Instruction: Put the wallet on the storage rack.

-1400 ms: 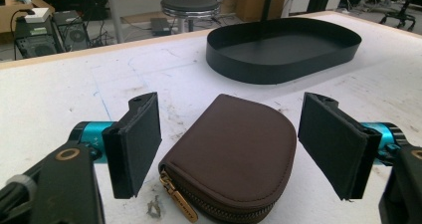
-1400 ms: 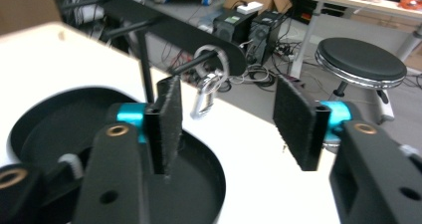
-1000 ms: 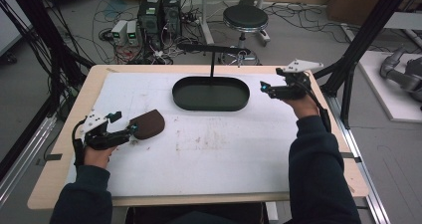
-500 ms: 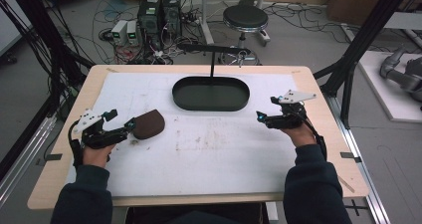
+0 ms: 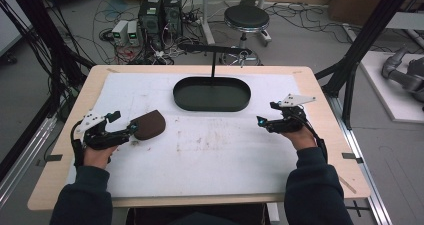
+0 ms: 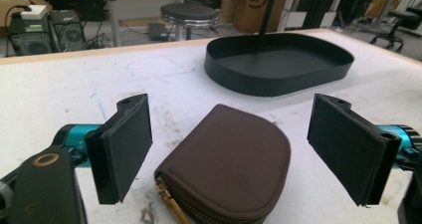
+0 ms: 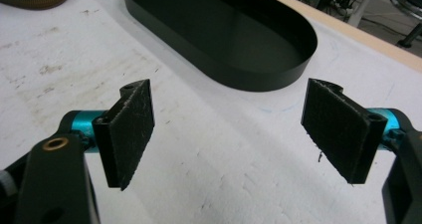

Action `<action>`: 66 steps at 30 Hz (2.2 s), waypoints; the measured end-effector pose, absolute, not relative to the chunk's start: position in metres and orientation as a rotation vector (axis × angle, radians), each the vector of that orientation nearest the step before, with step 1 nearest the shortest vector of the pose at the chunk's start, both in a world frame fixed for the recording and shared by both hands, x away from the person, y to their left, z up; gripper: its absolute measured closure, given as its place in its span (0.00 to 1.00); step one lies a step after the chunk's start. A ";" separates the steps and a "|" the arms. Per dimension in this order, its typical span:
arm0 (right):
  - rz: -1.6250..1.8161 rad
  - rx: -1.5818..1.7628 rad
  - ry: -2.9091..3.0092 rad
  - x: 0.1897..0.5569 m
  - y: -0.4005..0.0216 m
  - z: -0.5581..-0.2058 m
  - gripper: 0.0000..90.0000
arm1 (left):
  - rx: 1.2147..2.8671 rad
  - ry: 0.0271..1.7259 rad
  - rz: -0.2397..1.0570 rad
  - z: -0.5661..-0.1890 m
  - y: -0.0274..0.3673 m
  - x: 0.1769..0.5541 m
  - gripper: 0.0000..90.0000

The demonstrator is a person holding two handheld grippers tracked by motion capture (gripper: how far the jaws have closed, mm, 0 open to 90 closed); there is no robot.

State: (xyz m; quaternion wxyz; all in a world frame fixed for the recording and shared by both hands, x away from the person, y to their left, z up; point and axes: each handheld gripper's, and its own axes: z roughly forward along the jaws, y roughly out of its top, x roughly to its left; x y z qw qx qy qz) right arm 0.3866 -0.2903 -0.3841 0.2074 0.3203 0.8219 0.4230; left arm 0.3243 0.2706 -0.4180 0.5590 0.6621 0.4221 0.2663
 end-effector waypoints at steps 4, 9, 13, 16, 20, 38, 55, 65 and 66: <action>1.147 0.888 2.305 0.380 -0.290 -0.389 0.24 | 1.570 1.006 0.687 -0.415 0.269 0.328 0.19; 1.119 0.881 2.321 0.371 -0.295 -0.391 0.24 | 1.571 1.029 0.690 -0.408 0.270 0.349 0.20; 1.146 0.910 2.296 0.369 -0.302 -0.390 0.24 | 1.573 1.007 0.613 -0.408 0.267 0.368 0.20; 1.156 0.929 2.286 0.370 -0.304 -0.390 0.24 | 1.622 1.025 0.572 -0.411 0.263 0.379 0.20; 1.212 0.950 2.277 0.369 -0.308 -0.393 0.24 | 1.682 1.097 0.503 -0.426 0.262 0.390 0.19; 1.199 0.949 2.283 0.365 -0.307 -0.395 0.24 | 1.855 1.084 0.186 -0.452 0.254 0.401 0.19; 1.203 0.960 2.260 0.362 -0.308 -0.392 0.24 | 1.820 1.109 0.379 -0.445 0.255 0.384 0.55; 1.195 0.948 2.296 0.368 -0.304 -0.396 0.27 | 1.804 1.109 0.087 -0.455 0.264 0.388 0.20; 1.195 0.948 2.296 0.368 -0.304 -0.396 0.27 | 1.836 1.101 0.097 -0.454 0.261 0.389 0.20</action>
